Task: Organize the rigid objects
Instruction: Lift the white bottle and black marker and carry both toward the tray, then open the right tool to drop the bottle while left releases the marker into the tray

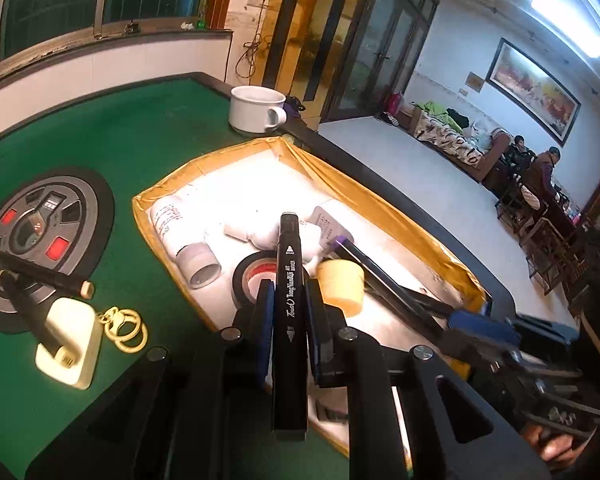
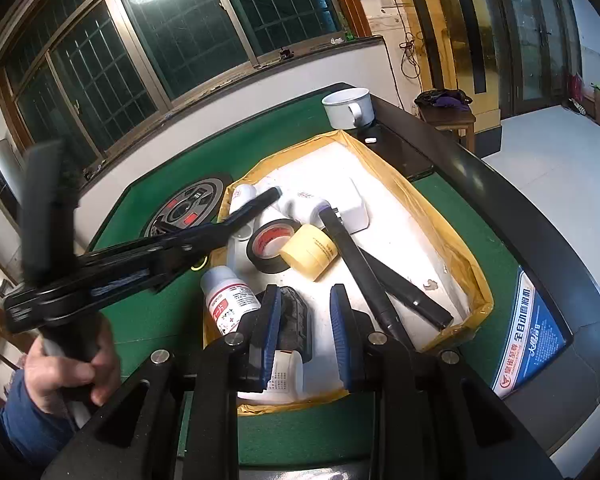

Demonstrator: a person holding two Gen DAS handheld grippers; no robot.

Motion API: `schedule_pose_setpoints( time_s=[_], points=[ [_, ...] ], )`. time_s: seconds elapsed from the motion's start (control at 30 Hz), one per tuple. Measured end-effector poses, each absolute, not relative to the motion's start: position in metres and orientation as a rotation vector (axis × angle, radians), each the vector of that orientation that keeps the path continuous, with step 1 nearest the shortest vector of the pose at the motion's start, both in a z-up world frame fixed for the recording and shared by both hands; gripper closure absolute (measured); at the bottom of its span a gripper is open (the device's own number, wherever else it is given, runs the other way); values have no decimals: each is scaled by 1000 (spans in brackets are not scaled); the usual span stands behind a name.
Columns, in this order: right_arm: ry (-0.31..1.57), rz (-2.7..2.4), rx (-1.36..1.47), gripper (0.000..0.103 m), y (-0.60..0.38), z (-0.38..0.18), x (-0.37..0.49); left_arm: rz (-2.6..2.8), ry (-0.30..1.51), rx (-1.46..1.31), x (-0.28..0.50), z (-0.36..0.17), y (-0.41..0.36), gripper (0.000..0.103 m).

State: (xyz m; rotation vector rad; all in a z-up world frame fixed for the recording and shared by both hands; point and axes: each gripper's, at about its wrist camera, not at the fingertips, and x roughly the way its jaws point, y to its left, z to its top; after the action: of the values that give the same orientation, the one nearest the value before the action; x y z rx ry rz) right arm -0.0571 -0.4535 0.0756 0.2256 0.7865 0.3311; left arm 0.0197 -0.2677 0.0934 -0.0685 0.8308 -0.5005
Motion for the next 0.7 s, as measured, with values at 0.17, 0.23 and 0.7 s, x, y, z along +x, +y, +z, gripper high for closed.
schedule_pose_setpoints(
  time_s=[0.17, 0.23, 0.7],
  points=[
    [799, 342, 234, 80, -454, 72, -56, -490, 860, -52, 33, 84, -279, 91],
    [801, 339, 235, 80, -455, 72, -55, -500, 867, -50, 36, 81, -283, 91],
    [808, 310, 223, 61, -450, 77, -52, -546, 838, -12, 14, 90, -283, 50]
  ],
)
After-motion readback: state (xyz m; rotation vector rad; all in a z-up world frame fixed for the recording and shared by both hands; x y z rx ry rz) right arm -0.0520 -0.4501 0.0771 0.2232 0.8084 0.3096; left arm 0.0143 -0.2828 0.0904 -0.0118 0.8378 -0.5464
